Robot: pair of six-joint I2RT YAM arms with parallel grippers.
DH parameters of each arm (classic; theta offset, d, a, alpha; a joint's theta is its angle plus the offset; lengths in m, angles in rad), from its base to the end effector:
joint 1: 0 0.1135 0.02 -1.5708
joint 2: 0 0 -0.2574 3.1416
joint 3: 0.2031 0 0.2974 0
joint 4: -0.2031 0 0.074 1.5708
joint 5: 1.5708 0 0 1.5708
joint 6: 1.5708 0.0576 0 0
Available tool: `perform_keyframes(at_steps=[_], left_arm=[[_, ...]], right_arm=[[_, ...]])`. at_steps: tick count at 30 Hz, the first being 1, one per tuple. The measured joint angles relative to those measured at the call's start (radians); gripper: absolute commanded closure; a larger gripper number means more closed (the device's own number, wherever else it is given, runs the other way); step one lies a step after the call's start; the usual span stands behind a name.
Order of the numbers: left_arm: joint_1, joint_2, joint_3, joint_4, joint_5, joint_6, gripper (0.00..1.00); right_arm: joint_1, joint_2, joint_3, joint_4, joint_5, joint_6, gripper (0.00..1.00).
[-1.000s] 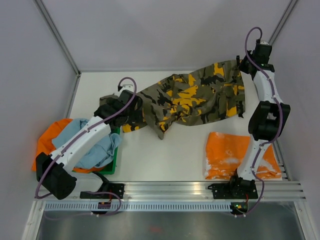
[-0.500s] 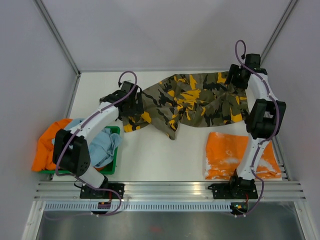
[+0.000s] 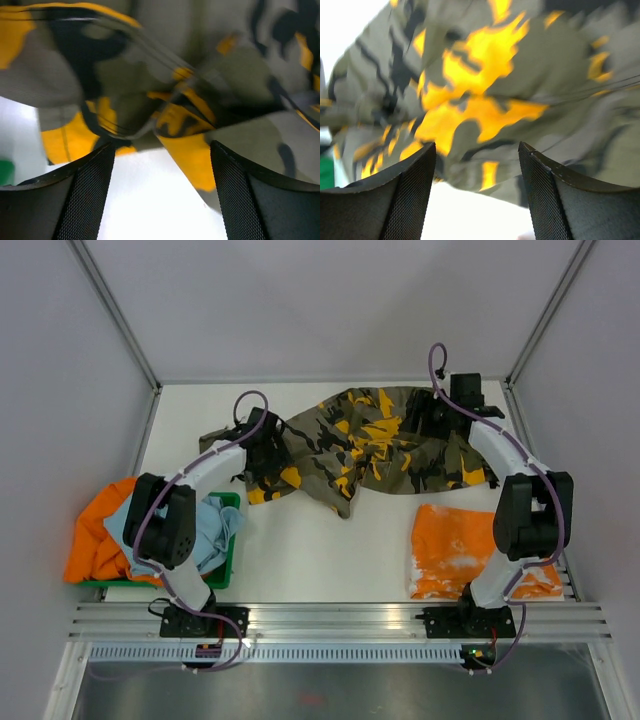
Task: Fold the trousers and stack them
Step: Flatten the trousers out
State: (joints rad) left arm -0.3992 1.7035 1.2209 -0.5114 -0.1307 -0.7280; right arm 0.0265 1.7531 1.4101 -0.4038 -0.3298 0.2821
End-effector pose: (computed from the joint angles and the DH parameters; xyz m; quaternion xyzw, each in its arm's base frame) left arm 0.3820 -0.1530 0.1767 -0.1749 0.9407 -0.0987 0.2734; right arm 0.4548 0.0307 0.2379 0.0500 0.9049 0.2093 0.3672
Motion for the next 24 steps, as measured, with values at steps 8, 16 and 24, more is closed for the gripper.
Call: perform_keyframes(at_steps=[8, 16, 24], left_arm=[[0.109, 0.183, 0.039, -0.023, -0.063, -0.165, 0.52], [0.188, 0.323, 0.214, -0.005, -0.071, -0.158, 0.98], [0.287, 0.530, 0.689, -0.045, -0.167, 0.090, 0.97]], right_arm=[[0.045, 0.000, -0.096, 0.011, -0.014, 0.027, 0.28], [0.042, 0.000, -0.135, 0.032, -0.010, 0.039, 0.28], [0.042, 0.000, -0.176, 0.041, 0.003, 0.064, 0.29]])
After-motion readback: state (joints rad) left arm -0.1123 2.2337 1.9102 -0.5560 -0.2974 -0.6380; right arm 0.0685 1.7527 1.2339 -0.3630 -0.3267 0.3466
